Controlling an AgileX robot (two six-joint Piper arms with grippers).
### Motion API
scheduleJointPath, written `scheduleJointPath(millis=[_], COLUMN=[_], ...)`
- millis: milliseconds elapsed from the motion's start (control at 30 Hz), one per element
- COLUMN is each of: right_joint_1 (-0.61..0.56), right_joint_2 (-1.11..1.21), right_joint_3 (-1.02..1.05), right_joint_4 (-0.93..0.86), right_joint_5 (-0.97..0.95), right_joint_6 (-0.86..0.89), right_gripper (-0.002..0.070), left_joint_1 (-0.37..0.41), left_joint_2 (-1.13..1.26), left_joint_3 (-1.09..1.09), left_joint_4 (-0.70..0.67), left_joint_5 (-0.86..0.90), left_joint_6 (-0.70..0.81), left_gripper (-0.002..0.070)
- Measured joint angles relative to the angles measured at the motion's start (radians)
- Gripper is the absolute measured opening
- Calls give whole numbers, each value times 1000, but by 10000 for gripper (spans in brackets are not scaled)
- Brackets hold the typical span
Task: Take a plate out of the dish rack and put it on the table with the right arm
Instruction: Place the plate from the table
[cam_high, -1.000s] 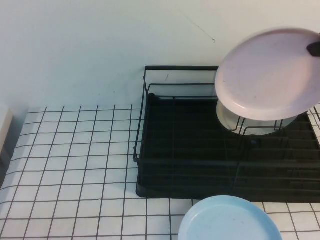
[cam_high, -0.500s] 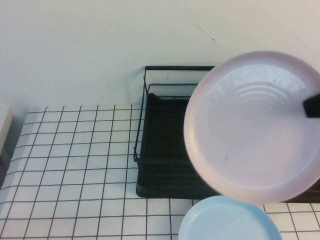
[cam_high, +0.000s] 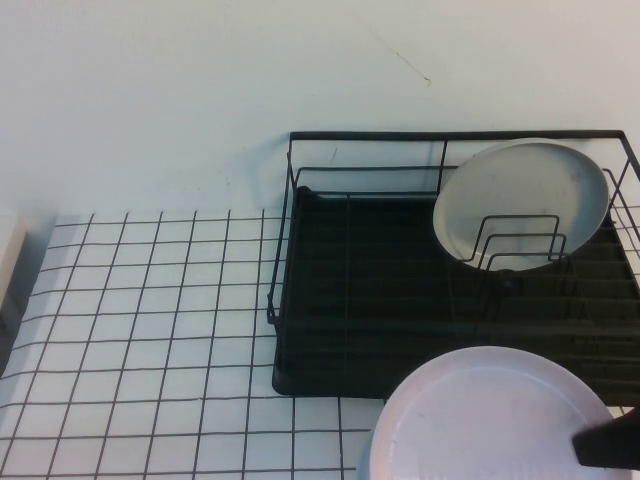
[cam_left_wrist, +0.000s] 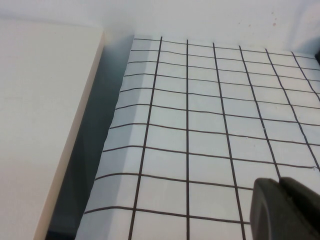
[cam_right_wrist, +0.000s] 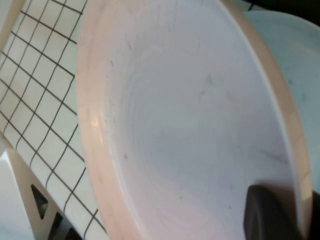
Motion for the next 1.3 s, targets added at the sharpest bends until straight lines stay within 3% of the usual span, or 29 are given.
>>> scheduleJointPath(millis=[533,633,833,933,1100,1300], right_joint_1=[0,0,0,0,0,0], right_joint_2=[244,277,298,298,298,269], right_joint_3=[11,11,-8,-72,-255,-396], right_joint_4=[168,188,182,149,-32,-190], right_joint_5=[-61,-64,-20,42,170,192], right_joint_6=[-285,-317,-377,-337,-177,0], right_gripper=[97,180,475,517,491,356], left_joint_1=[0,0,0,0,0,0], left_joint_2=[0,0,0,0,0,0], left_joint_3=[0,0,0,0,0,0], left_joint_4=[0,0,0,0,0,0], left_joint_5=[0,0,0,0,0,0], left_joint_6=[0,0,0,0,0,0], left_gripper=[-3,-3,-3,-3,-3,-3])
